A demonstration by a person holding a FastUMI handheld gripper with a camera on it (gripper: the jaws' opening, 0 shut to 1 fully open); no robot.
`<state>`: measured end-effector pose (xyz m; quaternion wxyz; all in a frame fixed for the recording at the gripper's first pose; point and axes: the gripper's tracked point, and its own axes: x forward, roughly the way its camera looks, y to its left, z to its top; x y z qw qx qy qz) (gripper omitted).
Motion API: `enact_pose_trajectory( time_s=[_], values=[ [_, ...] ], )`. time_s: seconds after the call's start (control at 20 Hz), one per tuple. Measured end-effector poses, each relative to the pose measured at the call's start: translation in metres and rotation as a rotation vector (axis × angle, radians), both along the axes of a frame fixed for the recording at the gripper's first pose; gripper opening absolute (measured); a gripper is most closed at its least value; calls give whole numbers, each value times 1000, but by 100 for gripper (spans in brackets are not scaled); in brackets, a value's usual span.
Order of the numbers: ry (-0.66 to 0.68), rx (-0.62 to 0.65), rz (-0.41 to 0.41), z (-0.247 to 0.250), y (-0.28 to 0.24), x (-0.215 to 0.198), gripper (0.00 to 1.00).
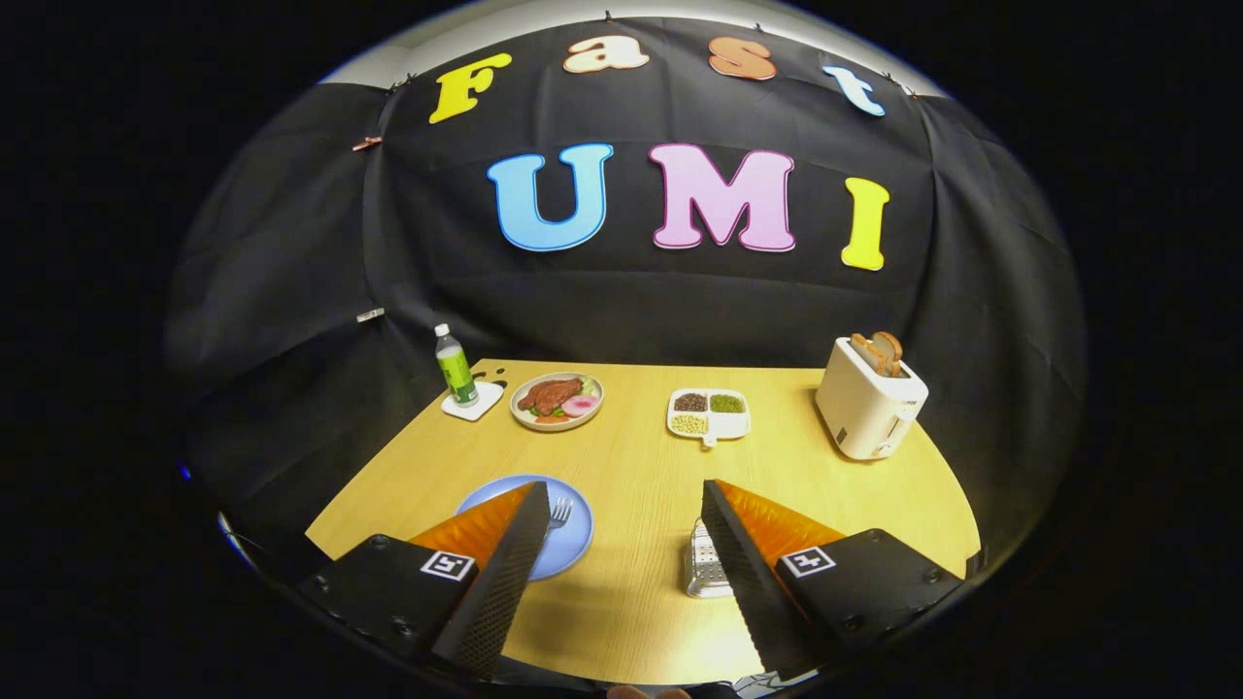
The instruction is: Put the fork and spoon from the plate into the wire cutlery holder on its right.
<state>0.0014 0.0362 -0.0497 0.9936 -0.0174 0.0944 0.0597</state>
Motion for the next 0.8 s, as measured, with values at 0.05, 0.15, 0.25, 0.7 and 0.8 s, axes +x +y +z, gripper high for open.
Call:
enact_pose_trajectory(
  time_s=[0.05,0.15,0.25,0.7,0.8],
  values=[
    [17,-2,16,-4,7,2,98],
    [67,3,49,-15,25,8,99],
    [113,2,73,-26,43,18,99],
    [429,-30,147,-123,101,47,100],
    [452,-54,153,-136,107,55,100]
  ],
)
